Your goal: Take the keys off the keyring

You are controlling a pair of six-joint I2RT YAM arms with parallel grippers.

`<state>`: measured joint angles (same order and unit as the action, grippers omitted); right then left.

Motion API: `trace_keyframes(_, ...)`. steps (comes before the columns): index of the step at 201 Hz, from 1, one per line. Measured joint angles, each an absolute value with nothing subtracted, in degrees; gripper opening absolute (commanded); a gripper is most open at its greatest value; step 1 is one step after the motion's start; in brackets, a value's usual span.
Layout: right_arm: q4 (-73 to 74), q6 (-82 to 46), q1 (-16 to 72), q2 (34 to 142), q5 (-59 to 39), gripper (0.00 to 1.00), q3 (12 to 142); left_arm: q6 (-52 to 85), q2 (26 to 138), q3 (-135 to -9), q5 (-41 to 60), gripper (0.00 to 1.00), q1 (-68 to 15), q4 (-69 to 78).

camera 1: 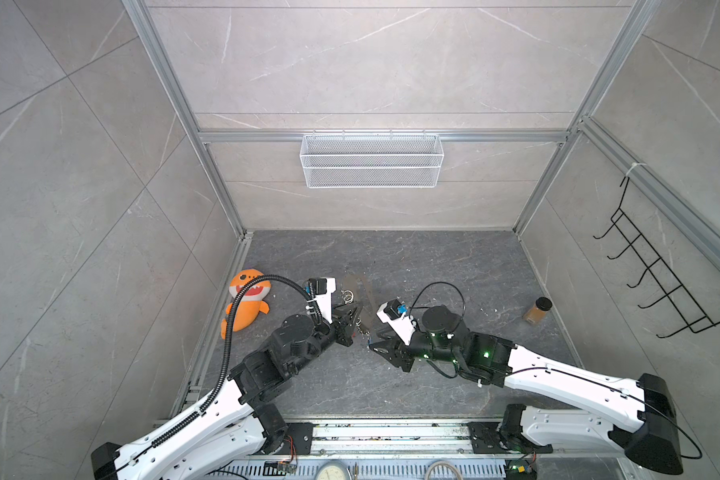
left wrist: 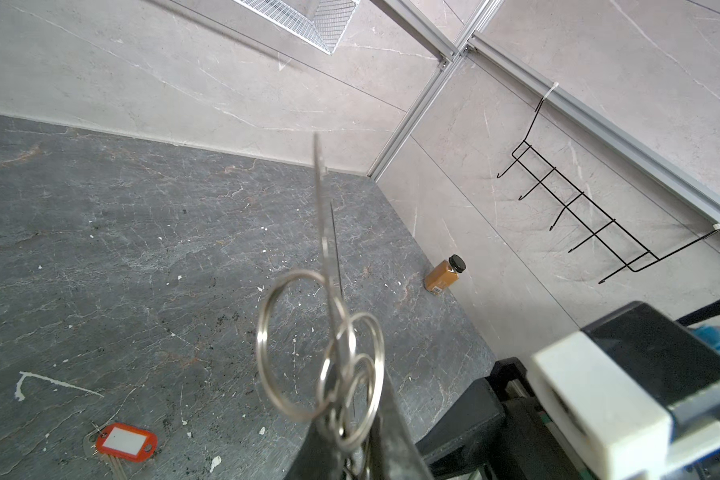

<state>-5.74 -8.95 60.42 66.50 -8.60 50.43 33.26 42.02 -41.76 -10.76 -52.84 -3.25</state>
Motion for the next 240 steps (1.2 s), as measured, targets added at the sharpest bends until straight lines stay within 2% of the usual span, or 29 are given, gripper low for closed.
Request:
trace_keyframes(157,-1.23,-7.86,60.42,68.9,-6.85,0.21,50.48,34.0,41.56,-41.76,-8.91,0.0,-52.84,-3.25)
trace_keyframes(178,-1.04,-7.81,60.42,68.9,-6.66,0.15,50.48,34.09,41.5,-41.76,-8.91,0.0,-52.84,-3.25)
trace_keyframes(205,-0.99,-7.55,60.51,68.9,-6.68,0.0,50.48,34.13,41.5,-41.76,-8.93,0.0,-52.84,-3.2)
trace_keyframes(228,-1.02,-7.68,60.64,68.88,-6.68,0.0,50.48,34.15,41.43,-41.76,-8.99,0.0,-52.84,-3.22)
trace_keyframes(240,-1.28,-7.68,60.64,68.62,-6.63,0.0,50.48,34.2,41.41,-41.76,-9.1,0.09,-52.84,-3.25)
